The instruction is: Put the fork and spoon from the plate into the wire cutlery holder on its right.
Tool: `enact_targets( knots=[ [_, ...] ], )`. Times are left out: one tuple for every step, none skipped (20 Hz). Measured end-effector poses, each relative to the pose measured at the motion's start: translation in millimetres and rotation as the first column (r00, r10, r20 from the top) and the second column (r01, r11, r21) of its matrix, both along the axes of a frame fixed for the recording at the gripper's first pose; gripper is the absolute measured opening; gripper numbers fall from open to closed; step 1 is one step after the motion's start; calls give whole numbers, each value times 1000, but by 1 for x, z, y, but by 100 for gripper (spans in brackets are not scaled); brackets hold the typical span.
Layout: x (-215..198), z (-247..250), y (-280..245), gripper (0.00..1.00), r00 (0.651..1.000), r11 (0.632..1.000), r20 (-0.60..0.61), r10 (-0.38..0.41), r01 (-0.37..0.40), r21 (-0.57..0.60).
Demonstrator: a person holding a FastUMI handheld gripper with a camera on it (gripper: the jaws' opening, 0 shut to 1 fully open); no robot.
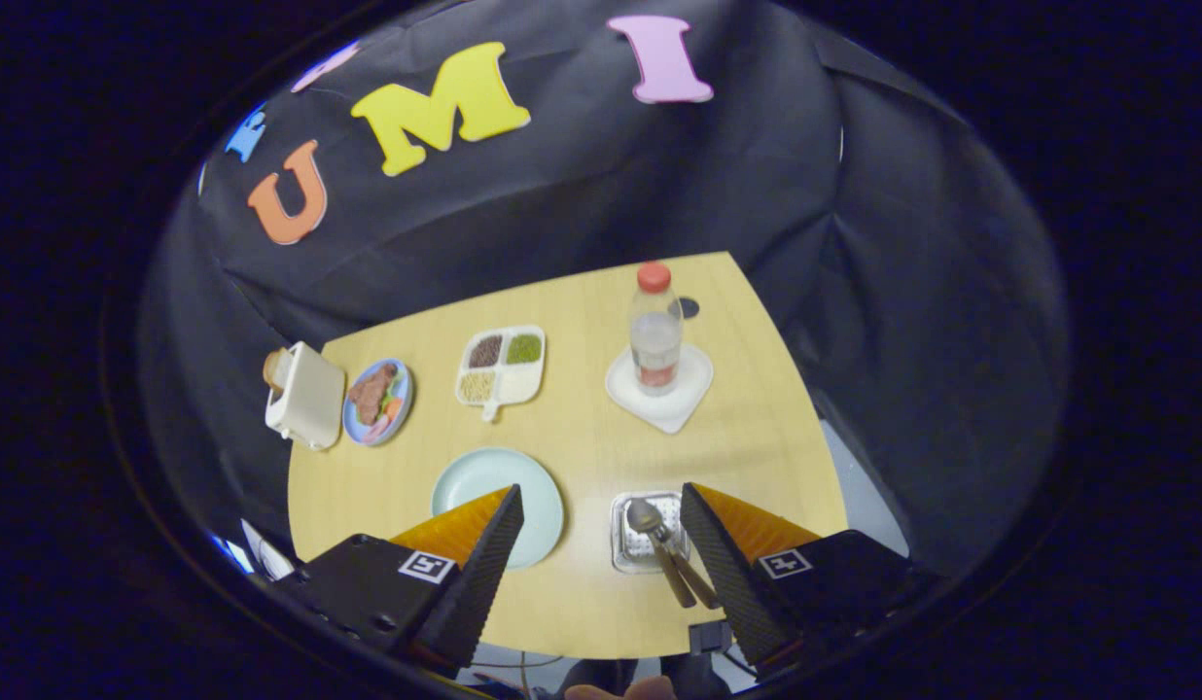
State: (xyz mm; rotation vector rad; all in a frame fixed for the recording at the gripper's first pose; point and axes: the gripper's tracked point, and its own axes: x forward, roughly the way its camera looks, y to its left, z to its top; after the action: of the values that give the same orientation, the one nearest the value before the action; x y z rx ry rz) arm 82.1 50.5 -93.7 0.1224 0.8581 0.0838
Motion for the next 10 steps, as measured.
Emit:
enact_targets(
  knots=[
    [5,20,3,97,997,1000,78,6,-6,-6],
    [7,43,7,97,987,1000,160,10,-10,-3],
    [7,63,10,97,975,1000,224,12,-14,8],
    [6,85,12,97,957,1000,291,6,-12,18],
    [6,105,15,97,934,999,357,2,-13,30],
    [4,120,20,97,909,999,418,2,-20,39],
    [3,135,21,96,882,999,472,0,-21,41],
    [-1,146,19,97,858,999,514,-2,-20,37],
    [-6,155,19,97,834,999,552,-9,-19,45],
    [-9,165,20,97,807,998,590,-10,-25,52]
  ],
)
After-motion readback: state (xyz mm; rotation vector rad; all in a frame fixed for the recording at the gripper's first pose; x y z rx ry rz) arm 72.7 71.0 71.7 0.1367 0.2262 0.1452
